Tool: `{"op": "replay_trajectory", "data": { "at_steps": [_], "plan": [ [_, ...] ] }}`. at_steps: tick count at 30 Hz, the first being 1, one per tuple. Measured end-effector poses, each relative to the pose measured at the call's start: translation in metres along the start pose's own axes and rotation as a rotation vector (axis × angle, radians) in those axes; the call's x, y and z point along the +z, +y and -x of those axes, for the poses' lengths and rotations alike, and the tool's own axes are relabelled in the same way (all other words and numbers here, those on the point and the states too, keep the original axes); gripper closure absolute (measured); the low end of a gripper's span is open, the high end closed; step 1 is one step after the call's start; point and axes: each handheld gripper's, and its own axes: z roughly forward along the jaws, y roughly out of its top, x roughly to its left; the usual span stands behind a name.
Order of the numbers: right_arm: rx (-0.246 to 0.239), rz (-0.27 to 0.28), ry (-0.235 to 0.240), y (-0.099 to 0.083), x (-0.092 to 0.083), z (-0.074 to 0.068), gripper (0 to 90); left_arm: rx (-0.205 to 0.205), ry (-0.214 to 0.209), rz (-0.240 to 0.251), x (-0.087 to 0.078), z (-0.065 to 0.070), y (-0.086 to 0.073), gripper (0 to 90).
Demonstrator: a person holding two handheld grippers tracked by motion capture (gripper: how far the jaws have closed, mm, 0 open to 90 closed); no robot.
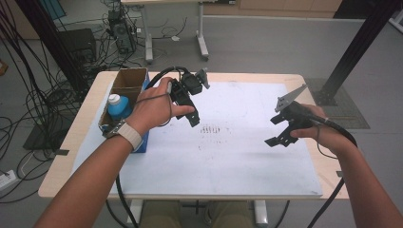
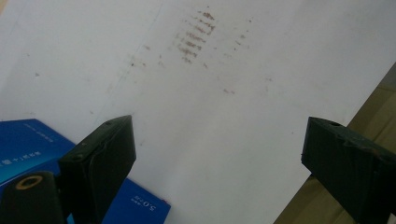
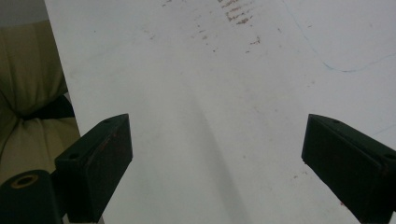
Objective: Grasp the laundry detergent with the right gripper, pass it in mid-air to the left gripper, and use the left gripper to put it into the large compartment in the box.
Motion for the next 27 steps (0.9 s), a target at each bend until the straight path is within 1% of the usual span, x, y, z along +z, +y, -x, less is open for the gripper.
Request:
{"op": "replay_trajectory", "data": {
  "at_steps": [2, 4, 9, 12, 18, 27],
  "plan": [
    [0.000, 0.000, -0.001, -0.0006, -0.0003, 0.0004, 8.7, 0.001, -0.010, 0.000, 0.0020, -0.0012, 0.0004, 10.3],
    [-0.001, 0.003, -0.004, -0.0008, -0.0010, 0.0009, 8.7, -0.002, -0.002, 0.004, 0.0033, -0.0018, -0.0003, 10.5],
    [-0.001, 0.000, -0.005, 0.0005, -0.0013, 0.0008, 8.7, -0.003, -0.005, 0.005, 0.0036, -0.0037, -0.0008, 10.5],
    [-0.002, -0.001, -0.003, 0.0013, -0.0005, 0.0002, 8.7, -0.004, 0.002, 0.003, 0.0045, -0.0043, -0.0007, 10.5],
    [0.001, -0.005, -0.003, -0.0001, 0.0010, -0.0003, 8.7, -0.003, 0.007, 0.008, 0.0052, -0.0037, -0.0010, 10.5],
    [0.000, -0.001, -0.004, -0.0006, 0.0010, -0.0021, 8.7, -0.004, 0.014, 0.000, 0.0056, -0.0031, -0.0014, 10.4]
  ]
}}
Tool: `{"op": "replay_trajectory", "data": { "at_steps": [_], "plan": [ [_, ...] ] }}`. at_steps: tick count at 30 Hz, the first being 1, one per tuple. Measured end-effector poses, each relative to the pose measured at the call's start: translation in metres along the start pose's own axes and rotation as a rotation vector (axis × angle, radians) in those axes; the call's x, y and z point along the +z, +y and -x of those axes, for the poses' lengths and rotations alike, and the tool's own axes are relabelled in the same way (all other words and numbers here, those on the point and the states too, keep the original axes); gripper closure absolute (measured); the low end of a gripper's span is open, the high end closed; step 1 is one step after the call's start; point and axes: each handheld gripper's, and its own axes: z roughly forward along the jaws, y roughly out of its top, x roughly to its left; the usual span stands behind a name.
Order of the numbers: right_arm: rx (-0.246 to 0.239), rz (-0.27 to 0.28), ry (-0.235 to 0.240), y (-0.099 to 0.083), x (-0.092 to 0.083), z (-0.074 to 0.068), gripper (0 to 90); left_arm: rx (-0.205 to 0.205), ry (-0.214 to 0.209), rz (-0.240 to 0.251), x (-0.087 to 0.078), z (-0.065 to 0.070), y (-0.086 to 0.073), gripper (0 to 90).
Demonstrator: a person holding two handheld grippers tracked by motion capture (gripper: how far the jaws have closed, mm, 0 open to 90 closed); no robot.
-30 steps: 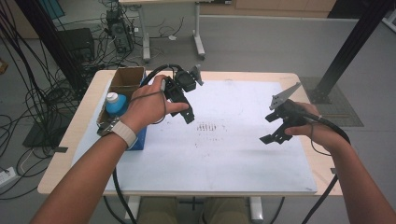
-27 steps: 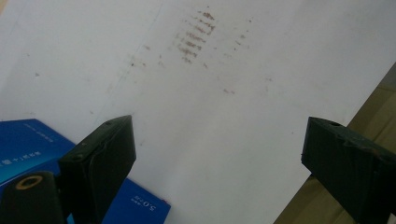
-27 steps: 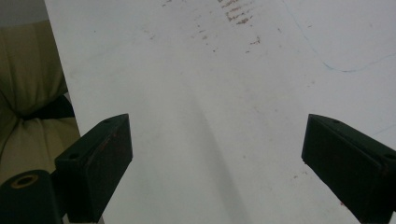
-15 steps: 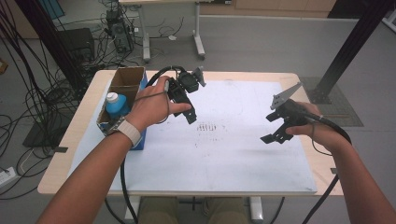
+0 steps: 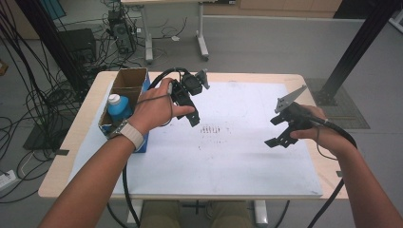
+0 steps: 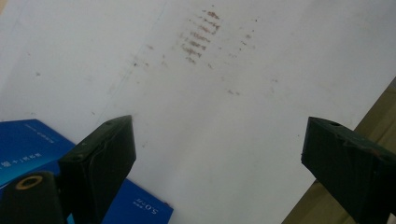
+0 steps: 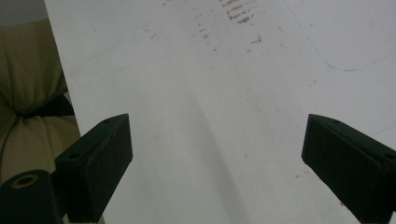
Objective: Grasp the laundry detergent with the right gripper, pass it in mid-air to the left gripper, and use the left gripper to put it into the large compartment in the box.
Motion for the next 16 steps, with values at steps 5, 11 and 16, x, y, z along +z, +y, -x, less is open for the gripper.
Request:
{"op": "replay_trajectory", "data": {
  "at_steps": [5, 11, 16],
  "plan": [
    [-0.004, 0.000, -0.001, -0.0009, -0.0005, 0.0003, 8.7, -0.004, 0.000, -0.006, -0.0002, -0.0012, -0.0007, 10.4],
    [0.001, 0.001, 0.000, -0.0019, 0.0003, -0.0002, 8.7, -0.003, 0.001, -0.007, 0.0000, -0.0017, -0.0006, 10.4],
    [0.001, 0.001, 0.001, -0.0027, 0.0002, -0.0002, 8.7, -0.008, 0.000, -0.002, -0.0003, -0.0023, -0.0008, 10.4]
  ]
}}
